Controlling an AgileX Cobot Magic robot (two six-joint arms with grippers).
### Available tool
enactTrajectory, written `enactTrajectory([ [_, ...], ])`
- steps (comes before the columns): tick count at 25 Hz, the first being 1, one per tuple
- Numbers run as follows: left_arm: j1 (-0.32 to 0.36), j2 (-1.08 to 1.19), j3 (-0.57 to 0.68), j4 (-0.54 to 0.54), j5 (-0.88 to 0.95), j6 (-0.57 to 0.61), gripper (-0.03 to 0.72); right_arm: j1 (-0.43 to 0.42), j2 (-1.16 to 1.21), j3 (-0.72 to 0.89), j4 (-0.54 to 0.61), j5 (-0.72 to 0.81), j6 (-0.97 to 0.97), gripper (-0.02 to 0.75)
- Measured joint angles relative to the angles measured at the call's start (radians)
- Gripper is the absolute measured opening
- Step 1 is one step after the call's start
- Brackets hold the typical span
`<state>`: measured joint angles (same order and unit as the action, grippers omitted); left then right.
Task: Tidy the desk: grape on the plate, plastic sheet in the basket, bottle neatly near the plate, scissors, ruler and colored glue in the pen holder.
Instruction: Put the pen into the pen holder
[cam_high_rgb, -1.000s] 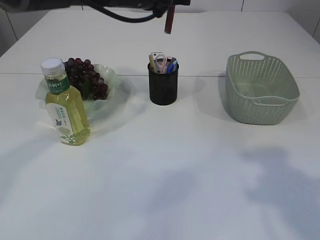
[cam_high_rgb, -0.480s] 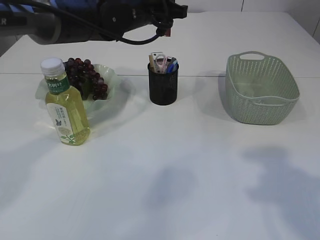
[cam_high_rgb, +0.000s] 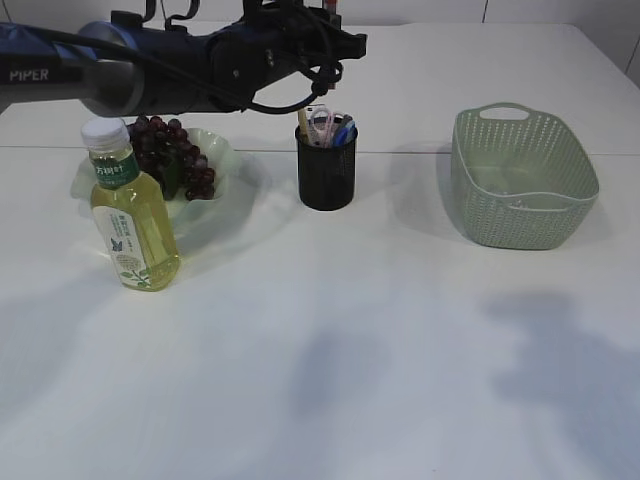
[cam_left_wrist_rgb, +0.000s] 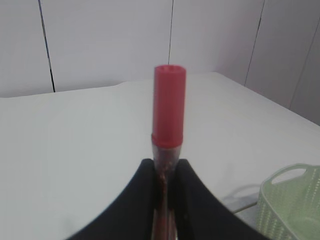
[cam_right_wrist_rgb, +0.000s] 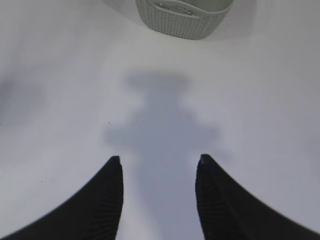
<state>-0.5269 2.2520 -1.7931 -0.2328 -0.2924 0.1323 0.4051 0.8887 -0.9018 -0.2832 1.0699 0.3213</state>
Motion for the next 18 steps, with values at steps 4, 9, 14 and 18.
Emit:
enactTrajectory([
  [4,0.000,0.001,0.000,-0.002,-0.010,0.000,0.073,0.000,0.000,0.000,0.000,-0.010,0.000,0.382],
  [9,0.000,0.001,0.000,-0.004,-0.012,0.000,0.073,0.000,0.000,0.000,-0.001,-0.021,0.000,0.382],
  [14,0.000,0.001,0.000,-0.004,-0.012,0.000,0.074,0.000,0.000,0.000,-0.001,-0.024,0.000,0.382],
  [18,0.000,0.001,0.000,-0.004,-0.009,0.000,0.075,0.000,0.000,0.000,-0.001,-0.024,0.000,0.382],
])
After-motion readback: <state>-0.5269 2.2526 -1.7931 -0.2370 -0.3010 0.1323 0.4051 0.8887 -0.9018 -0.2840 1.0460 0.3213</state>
